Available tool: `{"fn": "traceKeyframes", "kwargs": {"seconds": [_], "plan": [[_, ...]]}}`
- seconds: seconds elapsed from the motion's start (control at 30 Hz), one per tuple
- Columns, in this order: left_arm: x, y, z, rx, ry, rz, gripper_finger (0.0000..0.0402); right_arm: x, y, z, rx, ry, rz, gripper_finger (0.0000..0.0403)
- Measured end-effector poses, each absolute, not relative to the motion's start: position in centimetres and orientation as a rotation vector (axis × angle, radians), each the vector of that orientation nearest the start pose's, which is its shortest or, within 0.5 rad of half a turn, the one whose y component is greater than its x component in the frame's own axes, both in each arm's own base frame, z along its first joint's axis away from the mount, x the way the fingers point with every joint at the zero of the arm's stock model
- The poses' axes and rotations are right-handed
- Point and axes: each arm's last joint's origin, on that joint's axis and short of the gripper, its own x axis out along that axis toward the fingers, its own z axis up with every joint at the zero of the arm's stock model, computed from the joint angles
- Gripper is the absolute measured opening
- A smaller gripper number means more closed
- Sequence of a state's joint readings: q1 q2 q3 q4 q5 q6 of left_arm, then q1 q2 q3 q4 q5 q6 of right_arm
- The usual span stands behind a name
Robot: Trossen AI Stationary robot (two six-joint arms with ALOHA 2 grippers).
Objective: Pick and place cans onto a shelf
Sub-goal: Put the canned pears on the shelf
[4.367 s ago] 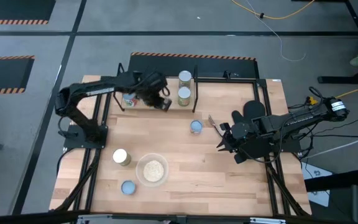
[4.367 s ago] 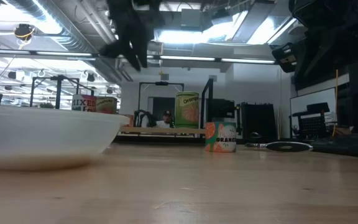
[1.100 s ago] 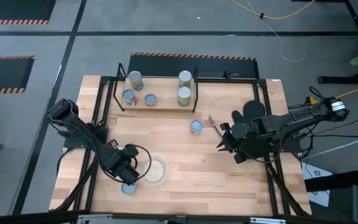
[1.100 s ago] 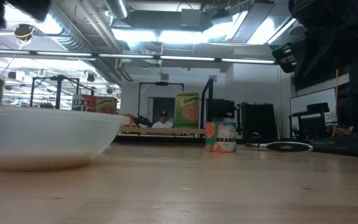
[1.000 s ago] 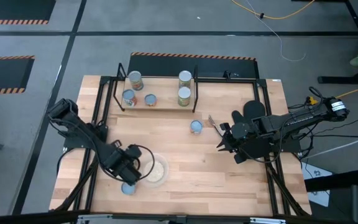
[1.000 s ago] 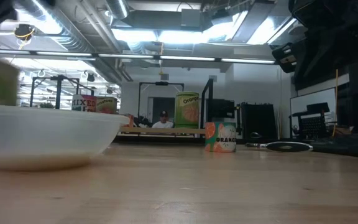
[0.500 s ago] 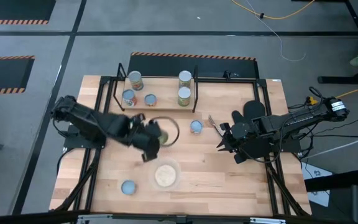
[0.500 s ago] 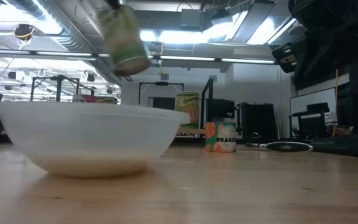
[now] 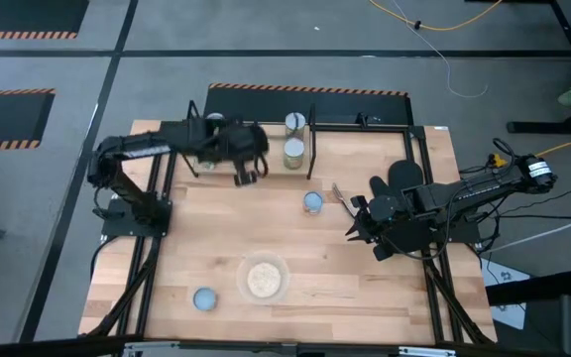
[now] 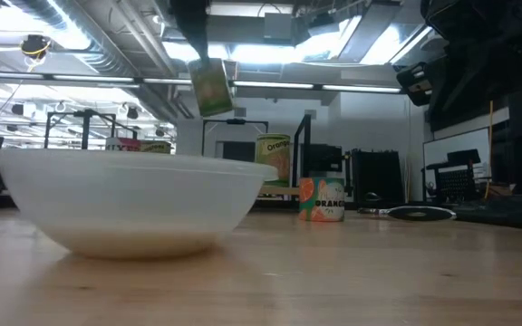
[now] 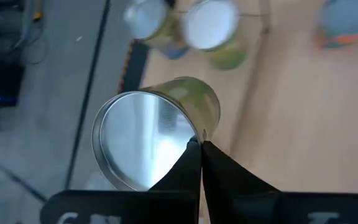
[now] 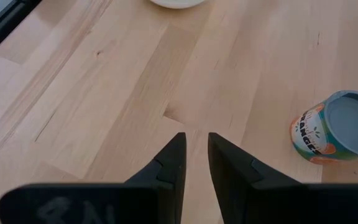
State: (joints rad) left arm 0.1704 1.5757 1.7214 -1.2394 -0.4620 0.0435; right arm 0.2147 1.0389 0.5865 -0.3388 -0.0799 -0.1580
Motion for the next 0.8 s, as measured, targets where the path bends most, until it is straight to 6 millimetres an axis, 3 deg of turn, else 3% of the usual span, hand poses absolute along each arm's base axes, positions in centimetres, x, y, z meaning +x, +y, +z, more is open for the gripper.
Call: {"fn": "traceKeyframes", "kwargs": {"seconds": [0.17, 0.4, 0.6, 0.8], "plan": [[28.7, 11.1, 37.2, 0.224, 1.191, 0.591, 0.0, 19.5, 4.5, 20.9, -0.202, 0.768, 0.341, 0.0072], [28.7, 17.1, 34.1, 0.118, 1.318, 0.607, 0.0, 19.6, 4.5, 21.0, -0.202, 0.766, 0.341, 0.0072], [29.0, 20.7, 30.7, -0.007, 1.404, 0.583, 0.0, 19.6, 4.5, 21.0, -0.202, 0.766, 0.341, 0.0072], [29.3, 22.5, 28.4, -0.049, 1.465, 0.559, 0.0, 19.6, 4.5, 21.0, -0.202, 0.766, 0.341, 0.0072]]}}
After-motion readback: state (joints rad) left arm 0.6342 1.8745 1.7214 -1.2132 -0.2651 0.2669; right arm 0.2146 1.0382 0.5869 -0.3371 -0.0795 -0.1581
